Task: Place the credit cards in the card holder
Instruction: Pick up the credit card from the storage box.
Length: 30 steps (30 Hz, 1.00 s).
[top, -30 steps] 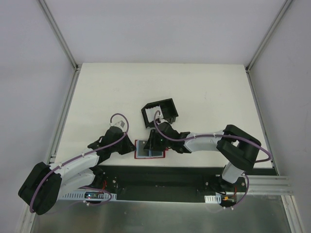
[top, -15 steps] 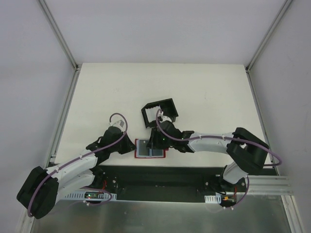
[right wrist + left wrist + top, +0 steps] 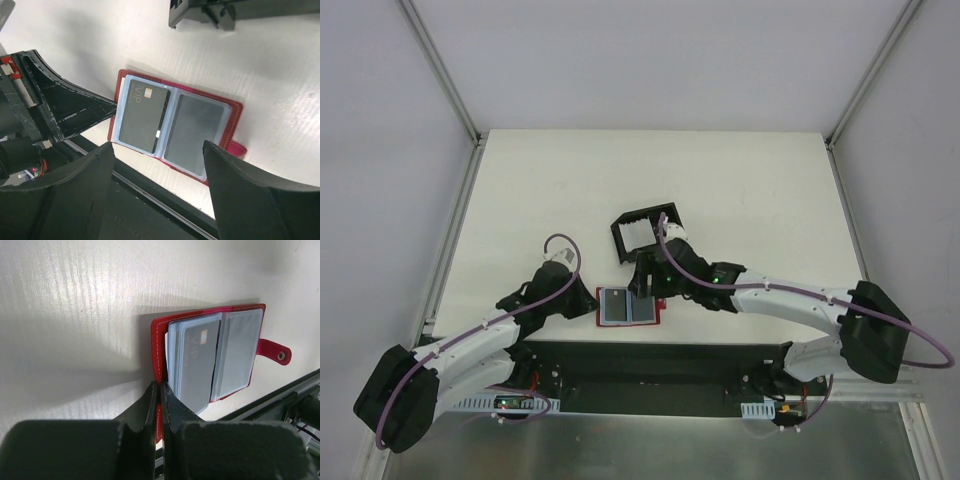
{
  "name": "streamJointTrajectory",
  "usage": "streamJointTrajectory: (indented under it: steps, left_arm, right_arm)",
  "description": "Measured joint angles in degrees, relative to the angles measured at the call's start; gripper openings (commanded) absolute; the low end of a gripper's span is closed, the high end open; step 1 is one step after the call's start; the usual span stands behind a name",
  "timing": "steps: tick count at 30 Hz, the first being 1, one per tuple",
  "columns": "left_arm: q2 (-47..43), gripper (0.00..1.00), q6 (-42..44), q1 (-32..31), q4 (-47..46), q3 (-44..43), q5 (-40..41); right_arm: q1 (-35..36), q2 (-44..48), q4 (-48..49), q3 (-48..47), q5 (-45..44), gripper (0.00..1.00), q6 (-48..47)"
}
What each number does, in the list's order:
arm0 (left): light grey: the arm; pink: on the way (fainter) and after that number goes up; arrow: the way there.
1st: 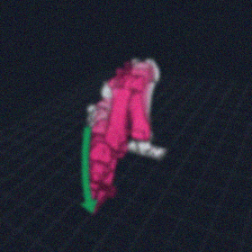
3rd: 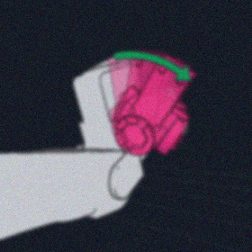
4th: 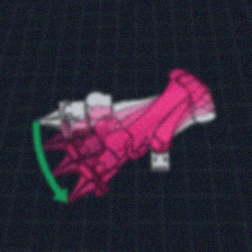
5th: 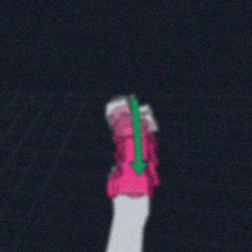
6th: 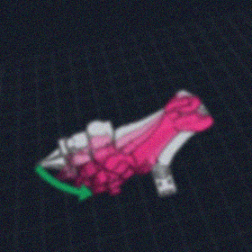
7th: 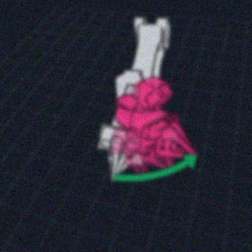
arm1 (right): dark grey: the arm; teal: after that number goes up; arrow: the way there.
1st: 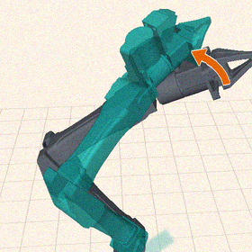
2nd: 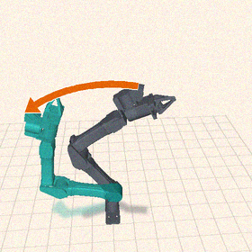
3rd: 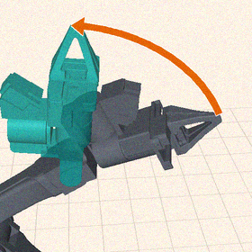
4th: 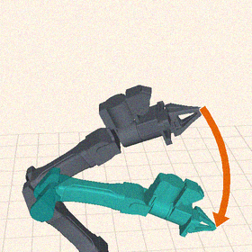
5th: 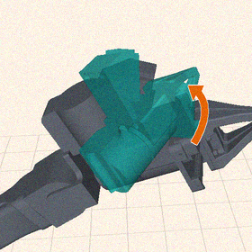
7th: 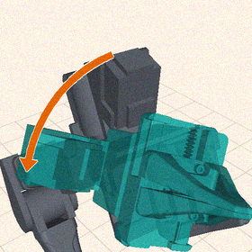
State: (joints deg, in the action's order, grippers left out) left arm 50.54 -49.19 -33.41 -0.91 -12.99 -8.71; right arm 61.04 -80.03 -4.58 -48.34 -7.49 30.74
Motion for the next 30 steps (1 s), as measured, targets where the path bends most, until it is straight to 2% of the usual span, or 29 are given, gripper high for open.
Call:
streamJointTrajectory:
  steps: [7,15,20,30]
  left_arm:
    - [-1.6,0.0,-0.66,0.0,-0.02,1.05,0.31]
    - [-3.63,0.0,-0.96,0.0,1.49,2.05,0.79]
    - [-2.21,0.0,-0.96,0.0,1.53,1.88,1.38]
    - [-0.37,0.0,-0.94,0.0,1.2,1.03,1.53]
  right_arm:
    - [-3.02,5.01,-4.07,-0.11,-1.88,0.78,-3.08]
    - [-13.55,4.52,-6.93,-5.73,2.27,0.78,-8.35]
    - [-17.44,-0.57,-7.72,-12.44,6.14,0.79,-11.69]
    - [-21.77,-16.55,-12.11,-26.97,12.07,0.81,-17.03]
